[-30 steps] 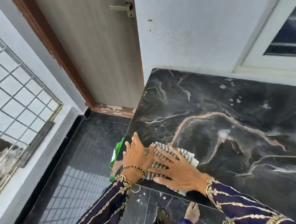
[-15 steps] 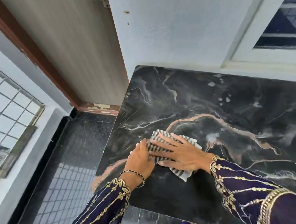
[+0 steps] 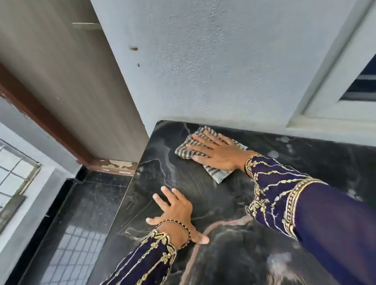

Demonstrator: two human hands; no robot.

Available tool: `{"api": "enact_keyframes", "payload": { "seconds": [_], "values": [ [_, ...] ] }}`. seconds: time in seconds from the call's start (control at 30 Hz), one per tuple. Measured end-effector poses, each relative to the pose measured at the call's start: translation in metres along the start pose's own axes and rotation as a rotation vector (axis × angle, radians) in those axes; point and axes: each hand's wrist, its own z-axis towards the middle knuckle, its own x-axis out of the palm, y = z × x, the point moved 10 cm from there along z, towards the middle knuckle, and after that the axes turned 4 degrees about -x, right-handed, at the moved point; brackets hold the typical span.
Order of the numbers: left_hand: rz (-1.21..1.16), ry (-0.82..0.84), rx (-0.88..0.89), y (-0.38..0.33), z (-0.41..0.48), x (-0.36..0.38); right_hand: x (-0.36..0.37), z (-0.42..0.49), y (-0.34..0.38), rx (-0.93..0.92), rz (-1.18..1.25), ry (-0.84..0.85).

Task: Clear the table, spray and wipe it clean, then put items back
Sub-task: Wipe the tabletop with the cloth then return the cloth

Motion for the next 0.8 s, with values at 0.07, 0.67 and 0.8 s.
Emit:
{"api": "enact_keyframes", "payload": {
  "seconds": [0.07,0.67,0.8],
  "values": [
    [0.036,0.028,-0.023,-0.001,0.004,0.004,-0.007,0.011,-0.013,0.026,0.007,-0.019],
    [0.008,-0.031,-0.022,0.001,-0.005,0.0,0.011,-0.089,-0.081,0.176,0.008,-0.082],
    [-0.136,-0.184,0.095,0.003,-0.023,0.0,0.034,-0.115,-0.032,0.122,0.021,-0.082]
  ]
}}
